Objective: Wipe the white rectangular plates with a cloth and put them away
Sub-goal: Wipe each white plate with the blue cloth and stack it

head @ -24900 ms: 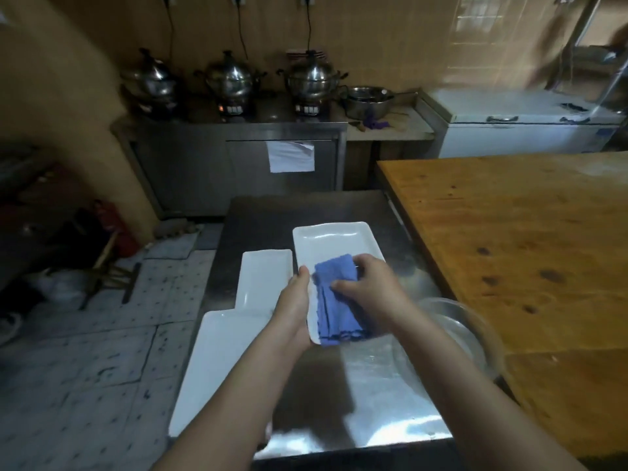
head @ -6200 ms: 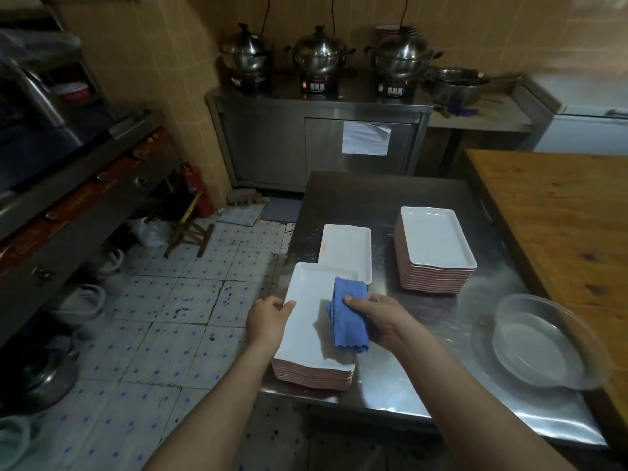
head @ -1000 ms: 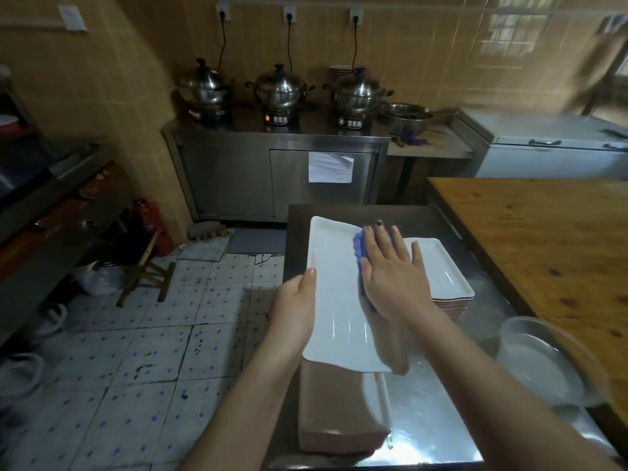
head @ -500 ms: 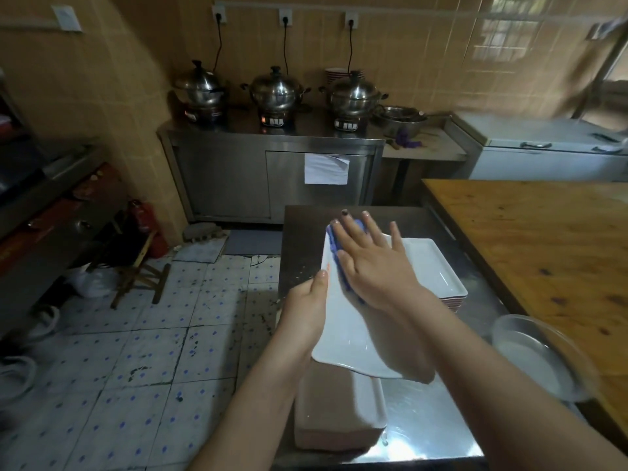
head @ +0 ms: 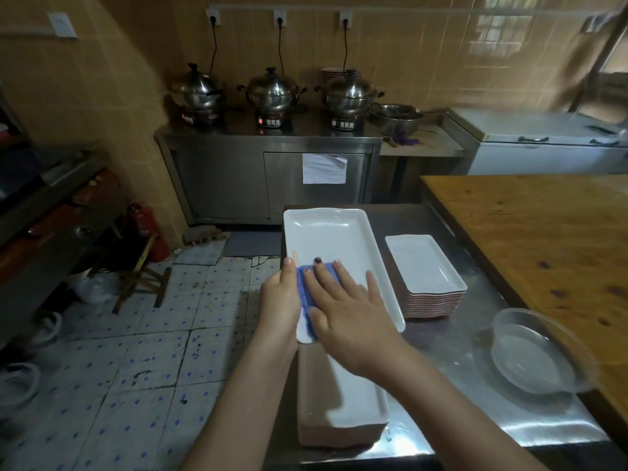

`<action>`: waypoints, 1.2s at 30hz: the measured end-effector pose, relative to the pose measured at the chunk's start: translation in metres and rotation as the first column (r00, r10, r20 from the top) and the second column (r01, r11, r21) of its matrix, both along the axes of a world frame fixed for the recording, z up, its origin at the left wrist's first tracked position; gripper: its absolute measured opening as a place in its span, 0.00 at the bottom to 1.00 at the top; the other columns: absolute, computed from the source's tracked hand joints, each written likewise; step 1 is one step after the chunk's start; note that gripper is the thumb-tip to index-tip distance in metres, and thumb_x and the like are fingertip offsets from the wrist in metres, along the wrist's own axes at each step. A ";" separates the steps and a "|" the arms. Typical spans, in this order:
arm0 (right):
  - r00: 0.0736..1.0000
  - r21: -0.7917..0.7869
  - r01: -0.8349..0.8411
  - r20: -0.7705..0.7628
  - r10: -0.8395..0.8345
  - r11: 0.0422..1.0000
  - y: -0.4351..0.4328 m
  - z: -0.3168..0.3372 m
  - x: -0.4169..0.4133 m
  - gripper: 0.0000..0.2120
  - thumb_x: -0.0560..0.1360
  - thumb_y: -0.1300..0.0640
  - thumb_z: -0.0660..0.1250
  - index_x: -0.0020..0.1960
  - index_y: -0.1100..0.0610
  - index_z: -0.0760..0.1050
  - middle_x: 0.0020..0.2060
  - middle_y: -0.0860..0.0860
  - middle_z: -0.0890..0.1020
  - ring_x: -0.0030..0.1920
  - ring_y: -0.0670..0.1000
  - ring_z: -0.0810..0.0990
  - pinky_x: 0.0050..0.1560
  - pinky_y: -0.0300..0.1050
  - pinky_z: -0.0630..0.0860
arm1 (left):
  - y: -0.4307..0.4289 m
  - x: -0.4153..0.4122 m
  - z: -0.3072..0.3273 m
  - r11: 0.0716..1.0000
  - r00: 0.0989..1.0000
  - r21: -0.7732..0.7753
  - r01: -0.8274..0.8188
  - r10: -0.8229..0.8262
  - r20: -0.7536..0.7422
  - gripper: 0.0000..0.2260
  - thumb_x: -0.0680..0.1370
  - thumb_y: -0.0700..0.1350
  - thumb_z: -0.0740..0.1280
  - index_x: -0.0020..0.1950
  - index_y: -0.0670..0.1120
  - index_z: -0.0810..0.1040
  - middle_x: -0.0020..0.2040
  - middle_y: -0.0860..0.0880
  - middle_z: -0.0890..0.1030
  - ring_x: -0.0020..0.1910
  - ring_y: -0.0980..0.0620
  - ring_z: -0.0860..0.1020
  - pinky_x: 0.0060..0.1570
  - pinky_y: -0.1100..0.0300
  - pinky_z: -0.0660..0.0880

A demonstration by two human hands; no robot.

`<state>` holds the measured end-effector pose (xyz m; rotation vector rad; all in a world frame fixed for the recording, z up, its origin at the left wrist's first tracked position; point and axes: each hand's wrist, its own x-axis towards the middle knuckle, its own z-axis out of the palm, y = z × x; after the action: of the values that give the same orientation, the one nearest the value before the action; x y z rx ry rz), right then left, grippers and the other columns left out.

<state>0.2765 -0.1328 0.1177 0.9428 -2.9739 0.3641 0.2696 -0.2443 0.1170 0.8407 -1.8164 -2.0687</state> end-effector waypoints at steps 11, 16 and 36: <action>0.921 0.002 0.369 -0.133 -0.365 0.930 0.031 -0.008 -0.065 0.26 0.82 0.47 0.40 0.78 0.51 0.41 0.78 0.48 0.43 0.76 0.52 0.36 0.71 0.54 0.31 | 0.020 0.015 -0.001 0.989 0.991 -0.059 0.133 -0.134 -0.018 0.17 0.81 0.52 0.57 0.40 0.46 0.79 0.42 0.46 0.84 0.44 0.44 0.83 0.48 0.49 0.78; 0.980 0.024 0.138 -0.147 -0.134 0.990 0.017 -0.028 -0.011 0.28 0.79 0.47 0.38 0.78 0.52 0.40 0.77 0.49 0.42 0.76 0.53 0.38 0.72 0.56 0.33 | 0.008 0.015 -0.006 0.995 0.996 -0.046 0.083 -0.082 0.022 0.17 0.81 0.52 0.56 0.40 0.46 0.78 0.40 0.47 0.82 0.44 0.45 0.82 0.47 0.53 0.77; 0.998 -0.011 0.053 -0.017 -0.054 0.999 0.006 -0.028 0.004 0.27 0.80 0.47 0.39 0.78 0.50 0.39 0.77 0.47 0.39 0.76 0.53 0.37 0.73 0.53 0.37 | 0.003 0.020 -0.006 0.988 0.993 -0.097 0.117 -0.115 0.025 0.17 0.82 0.50 0.55 0.41 0.47 0.78 0.41 0.46 0.82 0.42 0.46 0.81 0.47 0.54 0.76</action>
<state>0.2807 -0.1272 0.0895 0.8589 -2.9713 0.3682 0.2894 -0.2417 0.1109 0.7481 -2.0037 -2.0256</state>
